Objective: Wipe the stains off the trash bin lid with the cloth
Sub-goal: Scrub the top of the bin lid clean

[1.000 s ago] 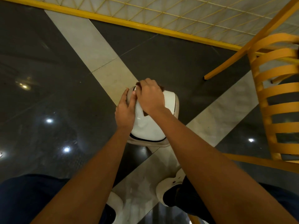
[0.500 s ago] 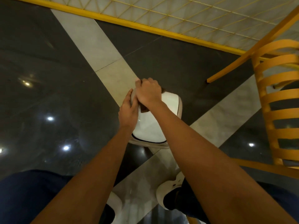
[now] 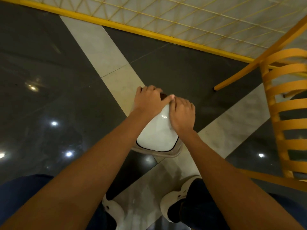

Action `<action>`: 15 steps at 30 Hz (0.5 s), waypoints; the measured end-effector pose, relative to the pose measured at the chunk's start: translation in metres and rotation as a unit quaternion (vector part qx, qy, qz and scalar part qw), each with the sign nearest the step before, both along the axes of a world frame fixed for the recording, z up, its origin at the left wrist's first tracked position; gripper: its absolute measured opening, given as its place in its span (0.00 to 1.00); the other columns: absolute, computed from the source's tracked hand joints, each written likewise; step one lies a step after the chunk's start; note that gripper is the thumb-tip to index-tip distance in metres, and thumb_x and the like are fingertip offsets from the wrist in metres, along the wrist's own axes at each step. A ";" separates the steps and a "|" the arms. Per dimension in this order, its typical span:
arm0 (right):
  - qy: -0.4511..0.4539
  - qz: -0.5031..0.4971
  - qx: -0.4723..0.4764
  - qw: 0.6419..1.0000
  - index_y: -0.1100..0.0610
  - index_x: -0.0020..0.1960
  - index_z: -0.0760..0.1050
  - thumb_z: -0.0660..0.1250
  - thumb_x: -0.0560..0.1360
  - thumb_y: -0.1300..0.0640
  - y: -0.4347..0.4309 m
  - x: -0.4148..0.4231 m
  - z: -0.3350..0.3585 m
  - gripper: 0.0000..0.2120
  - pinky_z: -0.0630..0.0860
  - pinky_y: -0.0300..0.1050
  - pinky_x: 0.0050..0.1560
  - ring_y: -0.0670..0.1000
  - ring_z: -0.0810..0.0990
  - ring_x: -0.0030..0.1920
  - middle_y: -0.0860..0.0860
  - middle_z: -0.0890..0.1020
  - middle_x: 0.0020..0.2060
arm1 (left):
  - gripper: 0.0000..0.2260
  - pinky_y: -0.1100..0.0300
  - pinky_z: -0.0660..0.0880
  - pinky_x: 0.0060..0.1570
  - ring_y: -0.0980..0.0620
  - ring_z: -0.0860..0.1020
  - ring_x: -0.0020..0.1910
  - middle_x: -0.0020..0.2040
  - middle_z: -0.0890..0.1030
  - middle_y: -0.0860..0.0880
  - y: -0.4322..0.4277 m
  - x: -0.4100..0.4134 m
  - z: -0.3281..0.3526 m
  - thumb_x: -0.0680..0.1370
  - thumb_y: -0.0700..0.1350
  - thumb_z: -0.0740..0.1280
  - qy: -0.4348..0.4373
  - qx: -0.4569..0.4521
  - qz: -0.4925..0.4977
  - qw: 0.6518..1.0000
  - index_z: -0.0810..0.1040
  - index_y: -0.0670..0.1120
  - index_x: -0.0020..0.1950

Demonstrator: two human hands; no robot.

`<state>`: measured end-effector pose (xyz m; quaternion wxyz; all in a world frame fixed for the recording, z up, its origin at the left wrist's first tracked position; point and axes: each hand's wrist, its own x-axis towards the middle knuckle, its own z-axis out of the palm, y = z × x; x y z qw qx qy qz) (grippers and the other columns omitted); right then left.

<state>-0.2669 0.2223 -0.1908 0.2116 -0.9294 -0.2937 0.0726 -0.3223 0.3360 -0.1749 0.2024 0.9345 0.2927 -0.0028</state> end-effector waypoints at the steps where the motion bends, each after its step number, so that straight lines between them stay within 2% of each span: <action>1: -0.002 -0.009 0.007 1.000 0.58 0.58 0.76 0.45 0.79 0.48 -0.002 -0.002 -0.004 0.24 0.69 0.53 0.62 0.55 0.76 0.56 0.54 0.81 0.54 | 0.21 0.51 0.66 0.63 0.47 0.75 0.58 0.59 0.78 0.46 0.000 -0.001 -0.003 0.78 0.60 0.55 -0.007 0.010 -0.006 1.000 0.77 0.48 0.60; 4: -0.012 -0.040 0.033 0.999 0.59 0.57 0.77 0.44 0.78 0.48 0.000 -0.008 -0.007 0.26 0.73 0.51 0.56 0.55 0.77 0.54 0.55 0.81 0.52 | 0.16 0.53 0.73 0.55 0.47 0.77 0.50 0.52 0.80 0.44 0.002 0.001 -0.007 0.79 0.53 0.58 -0.067 -0.007 0.026 0.997 0.79 0.45 0.55; 7: -0.012 -0.053 0.038 0.998 0.58 0.57 0.78 0.45 0.78 0.48 0.002 -0.009 -0.005 0.26 0.73 0.50 0.54 0.54 0.76 0.54 0.54 0.82 0.52 | 0.12 0.55 0.76 0.47 0.47 0.79 0.45 0.46 0.81 0.44 0.017 0.009 -0.007 0.79 0.50 0.61 -0.043 -0.122 0.099 0.987 0.80 0.44 0.51; 9: -0.010 -0.055 0.032 0.998 0.56 0.57 0.77 0.44 0.77 0.46 0.000 -0.010 -0.004 0.27 0.73 0.50 0.55 0.53 0.76 0.56 0.52 0.81 0.53 | 0.11 0.63 0.75 0.39 0.52 0.78 0.39 0.44 0.81 0.44 0.029 0.010 -0.007 0.78 0.50 0.62 -0.050 -0.218 0.147 0.964 0.81 0.45 0.49; 12: -0.016 -0.071 0.037 0.997 0.56 0.57 0.78 0.44 0.76 0.46 0.003 -0.011 -0.004 0.27 0.73 0.49 0.54 0.53 0.76 0.55 0.52 0.82 0.52 | 0.09 0.73 0.70 0.25 0.63 0.75 0.28 0.40 0.80 0.47 0.027 -0.005 -0.003 0.78 0.50 0.63 -0.152 -0.340 0.233 0.899 0.80 0.48 0.47; 13: -0.020 -0.075 0.039 0.996 0.56 0.56 0.78 0.44 0.76 0.47 0.004 -0.012 -0.004 0.27 0.73 0.49 0.53 0.54 0.77 0.54 0.52 0.82 0.51 | 0.08 0.74 0.70 0.26 0.65 0.75 0.28 0.39 0.79 0.50 0.022 -0.014 -0.003 0.78 0.50 0.62 -0.196 -0.352 0.263 0.876 0.80 0.49 0.48; 15: -0.029 -0.079 0.042 0.996 0.56 0.55 0.79 0.46 0.77 0.47 0.004 -0.013 -0.006 0.25 0.74 0.49 0.50 0.54 0.77 0.53 0.52 0.82 0.50 | 0.10 0.75 0.72 0.39 0.67 0.77 0.39 0.44 0.80 0.54 0.008 -0.036 -0.009 0.79 0.50 0.62 -0.267 -0.368 0.316 0.833 0.80 0.49 0.54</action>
